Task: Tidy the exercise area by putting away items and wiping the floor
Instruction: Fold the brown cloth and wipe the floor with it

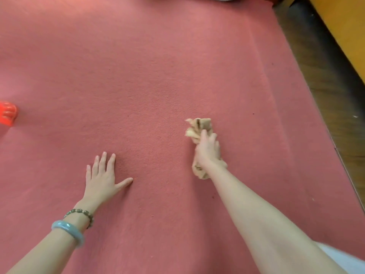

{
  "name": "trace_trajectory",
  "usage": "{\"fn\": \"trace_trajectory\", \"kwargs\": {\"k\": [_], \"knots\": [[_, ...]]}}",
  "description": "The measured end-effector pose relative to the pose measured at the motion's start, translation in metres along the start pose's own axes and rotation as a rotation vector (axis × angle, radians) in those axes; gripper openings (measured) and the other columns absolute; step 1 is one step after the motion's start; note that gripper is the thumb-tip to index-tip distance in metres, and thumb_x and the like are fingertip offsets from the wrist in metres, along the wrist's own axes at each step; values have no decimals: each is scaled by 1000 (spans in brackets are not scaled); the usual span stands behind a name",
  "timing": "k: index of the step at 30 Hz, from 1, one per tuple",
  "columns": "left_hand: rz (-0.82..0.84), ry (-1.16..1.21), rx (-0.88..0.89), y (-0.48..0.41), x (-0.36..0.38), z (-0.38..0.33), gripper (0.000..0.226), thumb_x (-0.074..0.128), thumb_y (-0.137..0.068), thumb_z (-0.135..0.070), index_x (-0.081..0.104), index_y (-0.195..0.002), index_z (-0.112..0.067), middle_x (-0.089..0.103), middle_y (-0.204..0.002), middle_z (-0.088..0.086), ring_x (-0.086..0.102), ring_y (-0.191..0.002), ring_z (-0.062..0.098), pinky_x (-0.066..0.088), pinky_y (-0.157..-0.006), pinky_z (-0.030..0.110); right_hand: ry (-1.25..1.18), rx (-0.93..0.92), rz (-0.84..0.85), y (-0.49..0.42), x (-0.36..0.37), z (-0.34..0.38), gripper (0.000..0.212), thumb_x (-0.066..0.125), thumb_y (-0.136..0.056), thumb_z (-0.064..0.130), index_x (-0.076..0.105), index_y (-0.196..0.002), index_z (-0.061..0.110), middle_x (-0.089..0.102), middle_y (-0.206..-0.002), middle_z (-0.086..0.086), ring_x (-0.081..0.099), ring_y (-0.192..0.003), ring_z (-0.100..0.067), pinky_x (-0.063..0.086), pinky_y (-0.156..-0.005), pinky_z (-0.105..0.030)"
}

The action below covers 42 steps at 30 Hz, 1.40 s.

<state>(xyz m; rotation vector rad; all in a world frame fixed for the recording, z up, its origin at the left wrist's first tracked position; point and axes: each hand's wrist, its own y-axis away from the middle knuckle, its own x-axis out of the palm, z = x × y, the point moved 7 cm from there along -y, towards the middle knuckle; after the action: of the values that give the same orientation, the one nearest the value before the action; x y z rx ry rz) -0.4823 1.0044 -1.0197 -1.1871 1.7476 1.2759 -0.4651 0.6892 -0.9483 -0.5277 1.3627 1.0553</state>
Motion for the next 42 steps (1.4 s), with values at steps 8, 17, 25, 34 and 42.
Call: {"fn": "trace_trajectory", "kwargs": {"k": [8,17,25,34,42], "knots": [[-44,-4,18,1,-6,3,98,57,-77,-65,11,-151,-21,3,-159,5,-1,-147,23,1,-118,42,74,-607,123,44,45,150,28,40,-92,3,44,-118,10,46,-112,-17,50,-98,-36,41,-71,-40],[-70,-22,-68,0,-2,0,109,27,-60,-82,17,-150,-23,9,-159,8,1,-146,23,1,-117,41,-10,-526,115,-69,-6,43,32,38,-95,19,40,-127,13,41,-97,-13,54,-95,-40,39,-72,-40],[-118,-30,-26,-36,-7,-41,102,42,-72,-81,19,-150,-18,8,-158,11,1,-146,26,1,-117,44,29,-72,-45,-166,-74,-143,30,38,-94,18,43,-123,12,45,-113,-25,50,-103,-48,40,-87,-46],[-35,-219,55,-48,-16,-52,109,16,-62,-82,14,-151,-18,10,-158,12,5,-146,28,1,-116,43,4,136,-130,-181,-80,-116,33,42,-93,8,41,-126,7,41,-126,-26,48,-109,-47,40,-89,-47],[57,-291,12,-42,-18,-49,111,-1,-55,-80,-8,-150,-22,-8,-159,5,-8,-146,23,-6,-116,39,9,-414,-33,-123,-3,129,28,40,-95,8,44,-122,8,44,-122,-20,51,-106,-39,46,-83,-46]]}}
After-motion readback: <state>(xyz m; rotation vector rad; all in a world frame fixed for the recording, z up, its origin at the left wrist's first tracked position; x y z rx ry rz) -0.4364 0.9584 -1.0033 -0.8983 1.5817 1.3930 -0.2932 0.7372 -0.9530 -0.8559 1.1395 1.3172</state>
